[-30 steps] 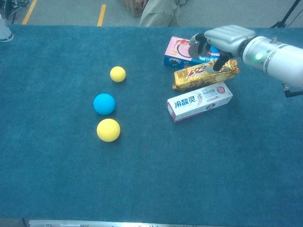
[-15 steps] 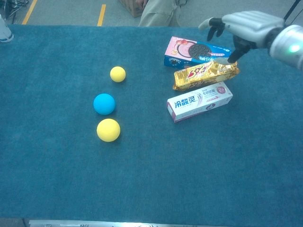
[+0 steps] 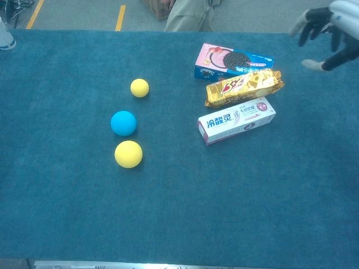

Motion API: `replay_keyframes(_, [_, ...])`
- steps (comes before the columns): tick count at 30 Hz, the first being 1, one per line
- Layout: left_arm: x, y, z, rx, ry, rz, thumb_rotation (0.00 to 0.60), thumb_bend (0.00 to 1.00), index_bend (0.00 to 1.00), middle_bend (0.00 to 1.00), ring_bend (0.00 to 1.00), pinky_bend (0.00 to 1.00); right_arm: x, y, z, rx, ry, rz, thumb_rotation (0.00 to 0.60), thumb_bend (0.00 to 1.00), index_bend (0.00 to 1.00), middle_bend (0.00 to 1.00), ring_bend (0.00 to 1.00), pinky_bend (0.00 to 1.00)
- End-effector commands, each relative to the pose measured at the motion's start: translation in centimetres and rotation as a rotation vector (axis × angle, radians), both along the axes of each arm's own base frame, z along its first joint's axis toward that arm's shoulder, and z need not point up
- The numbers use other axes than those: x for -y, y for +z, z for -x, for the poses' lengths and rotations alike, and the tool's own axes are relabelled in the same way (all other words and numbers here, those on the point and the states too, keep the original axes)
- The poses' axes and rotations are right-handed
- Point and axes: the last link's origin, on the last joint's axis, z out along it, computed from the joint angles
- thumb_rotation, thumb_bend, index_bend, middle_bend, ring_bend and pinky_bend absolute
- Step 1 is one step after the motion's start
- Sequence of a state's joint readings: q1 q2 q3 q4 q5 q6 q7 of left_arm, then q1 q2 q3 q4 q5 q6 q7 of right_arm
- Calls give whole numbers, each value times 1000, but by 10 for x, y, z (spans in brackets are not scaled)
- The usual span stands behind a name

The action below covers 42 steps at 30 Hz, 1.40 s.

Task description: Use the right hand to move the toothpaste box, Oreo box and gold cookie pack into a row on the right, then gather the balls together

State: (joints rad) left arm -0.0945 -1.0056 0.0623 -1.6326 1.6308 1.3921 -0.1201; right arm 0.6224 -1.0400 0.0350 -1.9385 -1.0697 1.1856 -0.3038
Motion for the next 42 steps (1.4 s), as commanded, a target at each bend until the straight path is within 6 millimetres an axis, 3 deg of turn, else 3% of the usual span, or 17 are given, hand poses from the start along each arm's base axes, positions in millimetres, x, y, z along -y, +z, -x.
replay_keyframes(1, [-3, -3, -1, 10, -16, -1, 600, 314, 98, 155, 30, 74, -19, 10, 11, 17, -22, 44, 600, 270, 326, 437, 340, 532])
replay_keyframes(8, [-6, -13, -8, 29, -58, 12, 600, 314, 98, 150, 30, 74, -44, 28, 24, 35, -35, 127, 600, 271, 339, 437, 343, 532])
replay_keyframes(18, [-17, -38, -40, 80, -183, 172, 600, 314, 99, 146, 30, 74, -63, 39, 38, 56, -65, 153, 600, 271, 339, 437, 345, 532])
replay_keyframes(27, [-12, -76, -76, 118, -355, 330, 600, 314, 125, 155, 30, 74, -62, 37, 50, 71, -85, 142, 600, 270, 339, 437, 345, 532])
replay_keyframes(42, [-40, -115, -123, 61, -580, 486, 600, 314, 148, 143, 30, 86, -52, 41, 52, 92, -58, 124, 600, 271, 339, 437, 345, 532])
